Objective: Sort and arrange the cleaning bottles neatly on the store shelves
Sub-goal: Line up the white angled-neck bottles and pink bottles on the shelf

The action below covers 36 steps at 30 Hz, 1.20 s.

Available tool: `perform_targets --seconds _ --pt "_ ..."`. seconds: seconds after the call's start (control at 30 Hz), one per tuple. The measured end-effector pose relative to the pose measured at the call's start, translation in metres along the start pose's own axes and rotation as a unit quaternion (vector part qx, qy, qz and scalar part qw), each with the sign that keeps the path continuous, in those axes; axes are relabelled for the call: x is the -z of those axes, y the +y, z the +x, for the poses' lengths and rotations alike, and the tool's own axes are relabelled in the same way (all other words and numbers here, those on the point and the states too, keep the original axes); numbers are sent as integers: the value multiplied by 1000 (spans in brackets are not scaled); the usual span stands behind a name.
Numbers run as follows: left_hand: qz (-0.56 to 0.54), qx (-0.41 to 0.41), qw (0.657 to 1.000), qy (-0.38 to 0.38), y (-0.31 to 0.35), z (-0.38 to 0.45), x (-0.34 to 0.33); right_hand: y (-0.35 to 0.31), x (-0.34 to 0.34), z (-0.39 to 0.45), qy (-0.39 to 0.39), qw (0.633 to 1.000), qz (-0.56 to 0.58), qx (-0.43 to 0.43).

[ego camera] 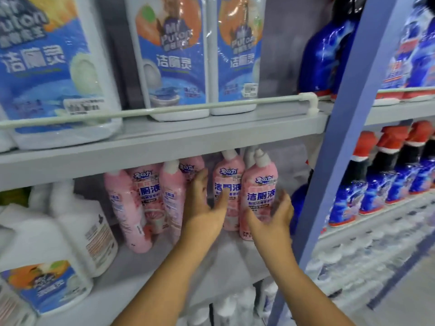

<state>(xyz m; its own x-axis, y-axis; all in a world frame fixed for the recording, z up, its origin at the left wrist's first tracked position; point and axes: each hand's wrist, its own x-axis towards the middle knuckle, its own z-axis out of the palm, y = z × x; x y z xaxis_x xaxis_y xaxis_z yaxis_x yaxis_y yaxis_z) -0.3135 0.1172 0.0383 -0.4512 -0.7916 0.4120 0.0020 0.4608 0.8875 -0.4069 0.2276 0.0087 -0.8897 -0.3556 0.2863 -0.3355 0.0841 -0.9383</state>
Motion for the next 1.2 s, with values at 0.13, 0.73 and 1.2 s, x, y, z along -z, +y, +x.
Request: perform_targets --seconds 0.13,0.73,1.2 --pt "81 48 992 -83 1 42 -27 21 -12 28 7 1000 12 -12" --pt "-12 98 987 129 24 -82 91 -5 7 -35 -177 979 100 -14" --pt "149 103 939 291 -24 -78 187 -42 -121 -93 -369 923 110 10"
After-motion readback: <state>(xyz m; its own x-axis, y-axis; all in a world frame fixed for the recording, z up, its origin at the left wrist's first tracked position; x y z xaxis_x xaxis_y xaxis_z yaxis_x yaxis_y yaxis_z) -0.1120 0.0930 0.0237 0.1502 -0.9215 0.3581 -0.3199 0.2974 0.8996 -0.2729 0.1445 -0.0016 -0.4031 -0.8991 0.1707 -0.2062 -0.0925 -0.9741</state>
